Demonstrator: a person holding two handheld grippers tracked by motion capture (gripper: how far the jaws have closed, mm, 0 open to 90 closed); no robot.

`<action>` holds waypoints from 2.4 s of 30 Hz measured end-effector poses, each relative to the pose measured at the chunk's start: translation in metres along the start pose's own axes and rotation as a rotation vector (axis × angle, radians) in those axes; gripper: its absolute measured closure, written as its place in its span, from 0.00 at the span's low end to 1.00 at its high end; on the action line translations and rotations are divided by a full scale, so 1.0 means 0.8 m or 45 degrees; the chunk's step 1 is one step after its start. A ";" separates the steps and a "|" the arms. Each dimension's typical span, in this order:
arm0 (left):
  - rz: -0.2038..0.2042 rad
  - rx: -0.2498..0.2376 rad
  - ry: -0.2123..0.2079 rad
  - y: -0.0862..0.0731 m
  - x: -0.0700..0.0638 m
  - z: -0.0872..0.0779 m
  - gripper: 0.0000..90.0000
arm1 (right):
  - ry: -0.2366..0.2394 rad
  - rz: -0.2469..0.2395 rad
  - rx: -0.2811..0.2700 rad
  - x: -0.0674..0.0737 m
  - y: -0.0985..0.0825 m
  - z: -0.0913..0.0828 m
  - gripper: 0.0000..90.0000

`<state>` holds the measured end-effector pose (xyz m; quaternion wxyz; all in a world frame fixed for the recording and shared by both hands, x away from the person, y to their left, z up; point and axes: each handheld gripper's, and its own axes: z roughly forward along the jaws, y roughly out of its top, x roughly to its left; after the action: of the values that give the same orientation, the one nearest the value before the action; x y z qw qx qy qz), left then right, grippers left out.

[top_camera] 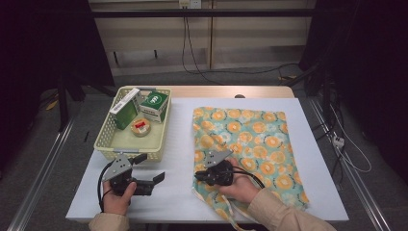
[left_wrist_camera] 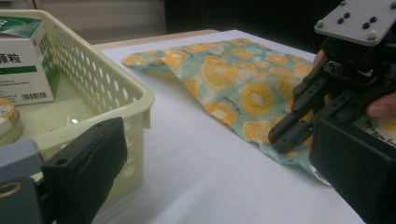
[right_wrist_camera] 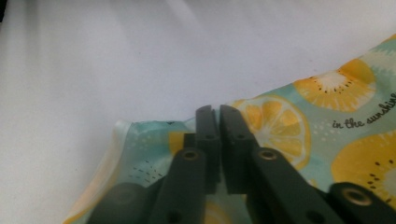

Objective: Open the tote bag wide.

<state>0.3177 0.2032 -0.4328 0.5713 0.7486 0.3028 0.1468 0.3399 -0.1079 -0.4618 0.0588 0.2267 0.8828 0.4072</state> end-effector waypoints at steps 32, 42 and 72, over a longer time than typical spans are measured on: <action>0.027 0.064 -0.071 0.007 -0.018 0.014 0.05 | -0.193 0.176 -0.168 -0.067 0.026 -0.055 0.38; 0.082 0.144 -0.151 0.010 -0.040 0.037 0.06 | -0.279 0.211 -0.174 -0.074 -0.001 -0.085 0.23; 0.010 0.136 -0.067 0.003 -0.019 0.025 0.05 | 0.034 0.031 0.012 0.005 -0.069 -0.086 1.00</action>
<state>0.3177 0.1781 -0.4345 0.5376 0.7828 0.2921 0.1131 0.2973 -0.1851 -0.4569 0.0410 0.2322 0.8826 0.4068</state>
